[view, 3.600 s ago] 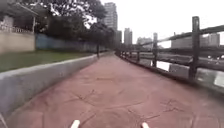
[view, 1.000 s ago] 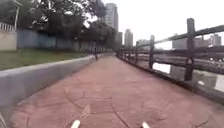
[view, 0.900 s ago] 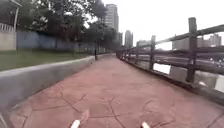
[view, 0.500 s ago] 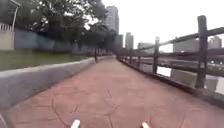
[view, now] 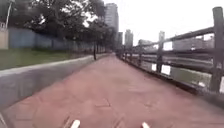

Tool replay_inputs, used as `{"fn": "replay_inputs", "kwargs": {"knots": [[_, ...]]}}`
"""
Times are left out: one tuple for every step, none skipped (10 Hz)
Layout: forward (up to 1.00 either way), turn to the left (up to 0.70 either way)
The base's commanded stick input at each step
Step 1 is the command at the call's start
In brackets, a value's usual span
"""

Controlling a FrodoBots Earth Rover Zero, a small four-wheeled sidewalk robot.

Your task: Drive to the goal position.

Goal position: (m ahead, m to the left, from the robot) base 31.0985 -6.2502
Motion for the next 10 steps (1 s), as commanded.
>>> {"fn": "replay_inputs", "kwargs": {"knots": [[0.70,0.00],[0.70,0.00],[0.70,0.00],[0.70,0.00],[0.70,0.00],[0.70,0.00],[0.70,0.00],[0.70,0.08],[0.70,0.17],[0.70,0.29]]}}
